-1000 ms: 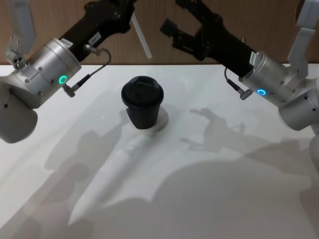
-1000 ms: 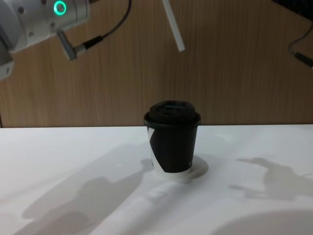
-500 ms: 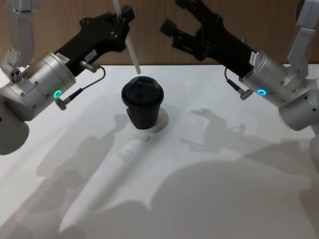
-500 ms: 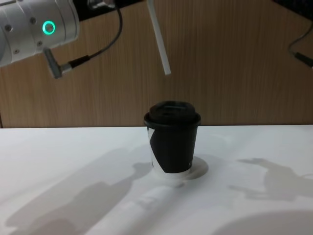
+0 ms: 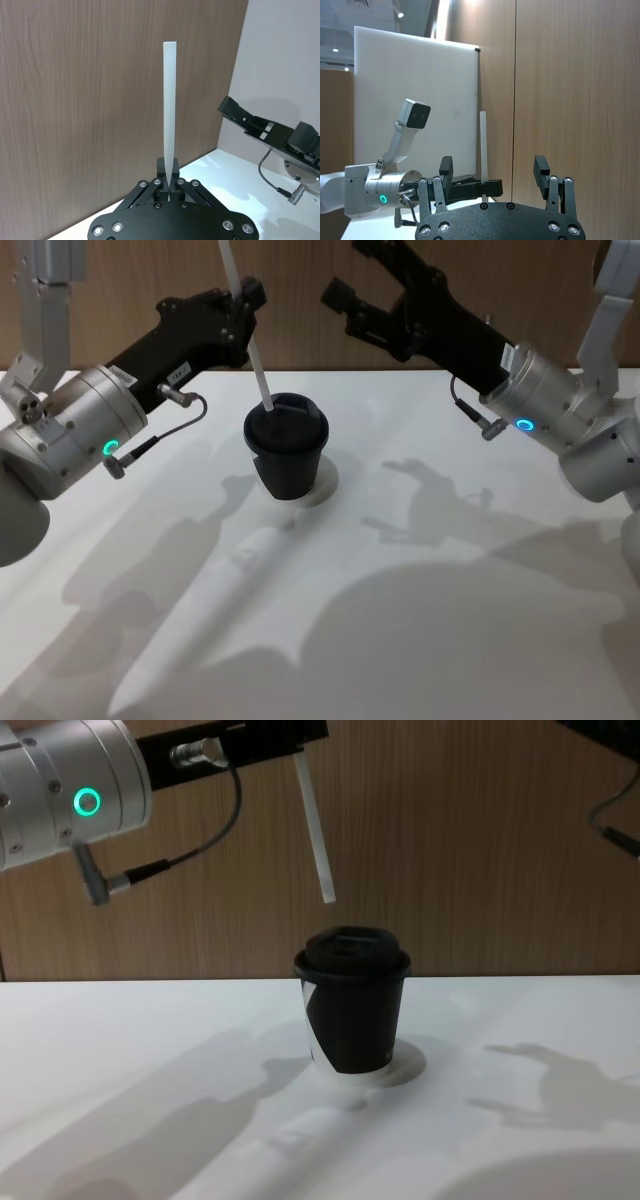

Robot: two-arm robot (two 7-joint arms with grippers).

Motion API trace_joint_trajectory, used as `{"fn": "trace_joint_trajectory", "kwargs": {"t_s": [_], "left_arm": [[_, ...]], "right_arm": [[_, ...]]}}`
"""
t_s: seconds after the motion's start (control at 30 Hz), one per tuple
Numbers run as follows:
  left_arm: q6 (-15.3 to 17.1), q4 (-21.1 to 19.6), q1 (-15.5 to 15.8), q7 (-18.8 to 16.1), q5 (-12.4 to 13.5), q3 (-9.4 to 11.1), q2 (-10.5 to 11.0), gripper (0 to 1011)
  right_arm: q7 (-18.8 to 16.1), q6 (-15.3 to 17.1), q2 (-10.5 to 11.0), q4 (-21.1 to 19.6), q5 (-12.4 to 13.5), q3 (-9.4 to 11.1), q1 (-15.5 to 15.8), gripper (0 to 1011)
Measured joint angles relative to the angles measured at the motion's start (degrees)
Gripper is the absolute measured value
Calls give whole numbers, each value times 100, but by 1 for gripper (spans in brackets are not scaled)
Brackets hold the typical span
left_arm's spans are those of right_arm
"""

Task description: Pick up the straw with one hand, pass it to the other hand, and insert it into the cup.

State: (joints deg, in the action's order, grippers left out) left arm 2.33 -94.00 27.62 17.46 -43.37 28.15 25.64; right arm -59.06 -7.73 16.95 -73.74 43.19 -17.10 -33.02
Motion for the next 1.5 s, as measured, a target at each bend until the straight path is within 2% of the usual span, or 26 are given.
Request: {"fn": "trace_joint_trajectory", "kwargs": {"t_s": [0.4,0.9,1.5], "left_arm": [[51,114,-5,-1,107,8,-40,14],[113,439,90,176,153,52,-206,14],[35,659,145,205,367,86,-369,14]], "right_arm": [[0,0,0,0,0,0,0,1001],[0,0,0,0,0,0,0,1001],[0,0,0,0,0,0,0,1001]]}}
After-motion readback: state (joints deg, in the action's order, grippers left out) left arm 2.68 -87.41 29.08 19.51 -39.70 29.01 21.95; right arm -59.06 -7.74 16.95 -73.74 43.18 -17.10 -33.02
